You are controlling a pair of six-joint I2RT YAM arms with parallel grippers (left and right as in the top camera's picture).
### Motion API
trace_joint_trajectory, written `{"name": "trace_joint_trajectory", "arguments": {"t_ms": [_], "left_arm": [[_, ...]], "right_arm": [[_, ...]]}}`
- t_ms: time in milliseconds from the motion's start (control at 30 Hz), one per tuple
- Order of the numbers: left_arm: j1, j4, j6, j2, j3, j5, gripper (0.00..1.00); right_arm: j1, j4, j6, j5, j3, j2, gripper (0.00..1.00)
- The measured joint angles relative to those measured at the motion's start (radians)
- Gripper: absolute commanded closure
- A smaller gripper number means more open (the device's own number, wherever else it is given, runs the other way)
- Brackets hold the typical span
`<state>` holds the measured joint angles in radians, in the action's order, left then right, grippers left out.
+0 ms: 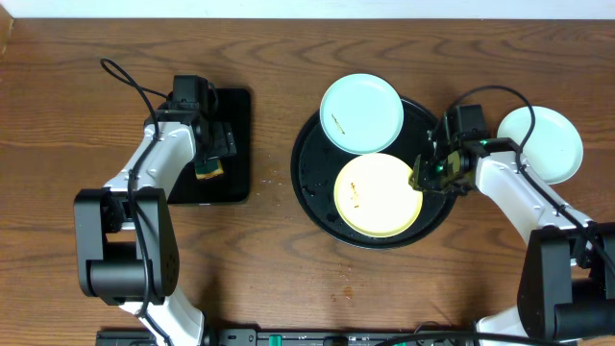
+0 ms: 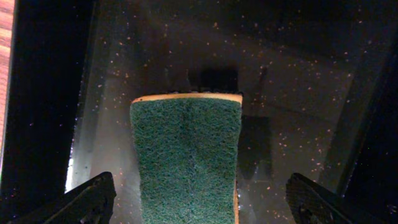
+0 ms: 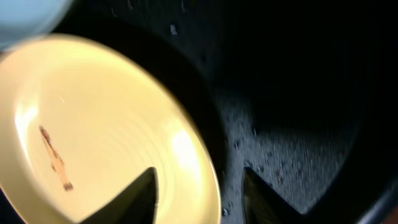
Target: Clean dirty plates on tray and stack at the side
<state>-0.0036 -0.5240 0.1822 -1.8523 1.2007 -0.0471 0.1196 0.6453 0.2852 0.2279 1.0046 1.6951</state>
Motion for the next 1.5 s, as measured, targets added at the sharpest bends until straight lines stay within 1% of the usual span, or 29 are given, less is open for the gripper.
{"name": "trace_joint_trajectory", "arguments": {"t_ms": [133, 233, 267, 467, 600, 867, 1133, 1233, 1500], "left_arm": [[0.000, 0.000, 0.000, 0.000, 0.000, 0.000, 0.12], [0.000, 0.000, 0.000, 0.000, 0.000, 0.000, 0.12], [0.000, 0.000, 0.000, 0.000, 0.000, 0.000, 0.12], [0.000, 0.000, 0.000, 0.000, 0.000, 0.000, 0.12], [0.000, 0.000, 0.000, 0.000, 0.000, 0.000, 0.12], [0.000, 0.000, 0.000, 0.000, 0.000, 0.000, 0.12], [0.000, 0.002, 0.000, 0.000, 0.000, 0.000, 0.12], [0.000, 0.041, 0.000, 0.000, 0.000, 0.001, 0.12], [-0.004, 0.043, -0.004, -0.010, 0.000, 0.068, 0.13]], "right_arm": [[0.000, -0.049, -0.086, 0.000, 0.000, 0.000, 0.57], [0.000, -0.050, -0.144, 0.000, 0.000, 0.000, 0.69], [0.000, -0.047, -0.155, 0.000, 0.000, 0.000, 0.70], [0.001, -0.043, -0.187, 0.000, -0.034, 0.000, 0.70], [0.001, -0.051, -0.192, 0.000, -0.077, 0.000, 0.72], [0.001, -0.188, -0.181, -0.007, -0.159, -0.014, 0.75], [0.002, -0.200, -0.152, -0.008, -0.164, -0.017, 0.74], [0.002, -0.200, -0.147, -0.007, -0.164, -0.017, 0.73], [0.002, -0.201, -0.143, -0.004, -0.164, -0.017, 0.71]]}}
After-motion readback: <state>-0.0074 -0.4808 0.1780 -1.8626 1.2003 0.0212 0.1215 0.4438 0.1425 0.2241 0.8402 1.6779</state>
